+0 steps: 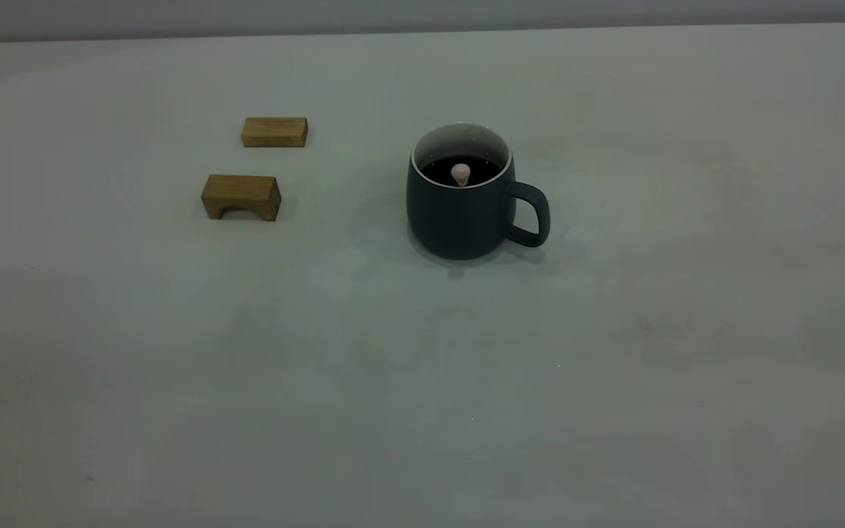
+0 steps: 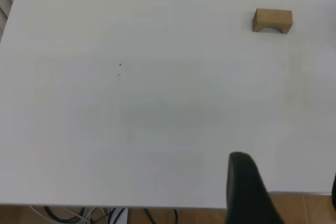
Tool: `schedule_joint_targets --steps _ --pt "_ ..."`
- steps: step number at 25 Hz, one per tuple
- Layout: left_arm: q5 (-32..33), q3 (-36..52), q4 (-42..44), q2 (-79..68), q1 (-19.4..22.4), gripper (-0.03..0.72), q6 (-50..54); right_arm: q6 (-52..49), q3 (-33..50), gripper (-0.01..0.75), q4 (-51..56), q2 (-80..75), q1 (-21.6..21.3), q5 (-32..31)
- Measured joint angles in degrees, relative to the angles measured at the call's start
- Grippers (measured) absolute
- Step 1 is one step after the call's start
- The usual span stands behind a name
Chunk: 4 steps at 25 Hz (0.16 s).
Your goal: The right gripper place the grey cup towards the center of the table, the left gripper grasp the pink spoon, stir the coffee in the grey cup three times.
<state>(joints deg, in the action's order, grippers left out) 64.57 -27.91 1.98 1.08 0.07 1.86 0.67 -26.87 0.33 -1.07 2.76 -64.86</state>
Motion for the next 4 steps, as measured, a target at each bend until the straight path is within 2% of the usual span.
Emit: schedule_joint_targets --steps 4 --pt "0.0 0.0 0.0 0.0 0.0 0.461 0.0 0.0 0.0 0.239 0.0 0.0 0.0 0.0"
